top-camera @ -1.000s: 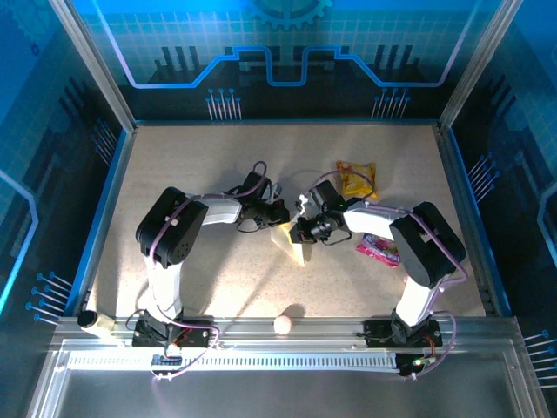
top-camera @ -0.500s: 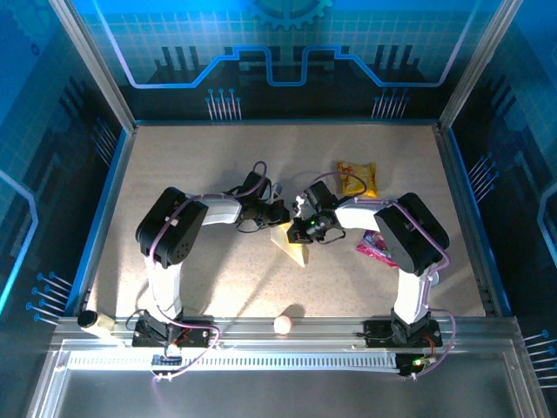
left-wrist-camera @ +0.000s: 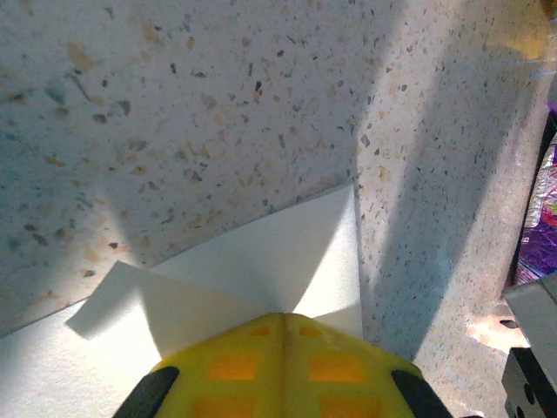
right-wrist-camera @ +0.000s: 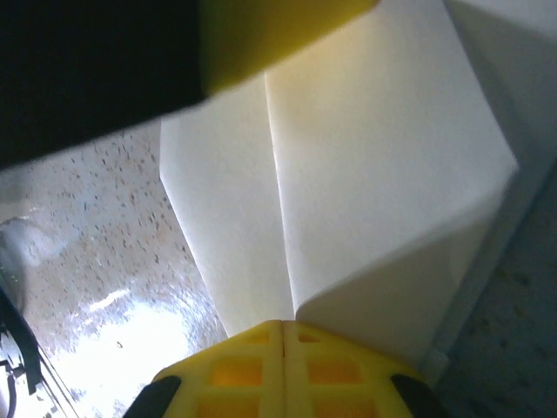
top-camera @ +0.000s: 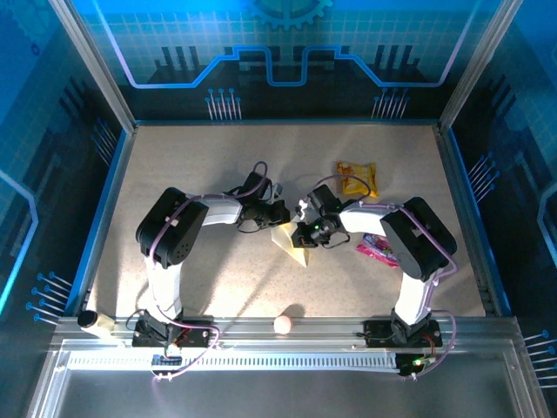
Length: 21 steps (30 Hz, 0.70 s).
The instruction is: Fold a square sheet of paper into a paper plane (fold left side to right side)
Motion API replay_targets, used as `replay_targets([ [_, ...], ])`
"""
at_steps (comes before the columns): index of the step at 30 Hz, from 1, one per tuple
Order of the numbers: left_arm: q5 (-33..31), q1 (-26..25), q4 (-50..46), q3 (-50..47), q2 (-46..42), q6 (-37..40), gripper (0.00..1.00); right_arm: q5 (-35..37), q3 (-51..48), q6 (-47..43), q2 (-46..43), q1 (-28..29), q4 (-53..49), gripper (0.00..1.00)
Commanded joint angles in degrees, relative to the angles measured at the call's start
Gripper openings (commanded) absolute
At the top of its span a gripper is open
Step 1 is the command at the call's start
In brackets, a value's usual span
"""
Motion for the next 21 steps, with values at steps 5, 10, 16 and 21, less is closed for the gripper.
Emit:
replay_targets([
  [5,-7.22,0.07,-4.09,-1.03,4.1,-0.13,0.0,0.72,-3.34,-2.03,-2.49,0.47,-7.61,0.0],
  [10,-7.23,0.1,-4.02,-1.04,4.21,-0.17,0.0,1.29,-4.98,-2.12,-4.22,0.49,-8.3,0.0],
  [16,-6.8,0.06,-3.93,-1.13,4.09,-0.13,0.0,0.6,-4.23,-1.64,-7.5,0.47,-9.57,0.0],
  [21,-6.7,0.11,-4.34,-1.03,3.78,0.13,0.0,-0.6,-0.14,-0.43,-9.21,0.33,-8.9,0.0],
])
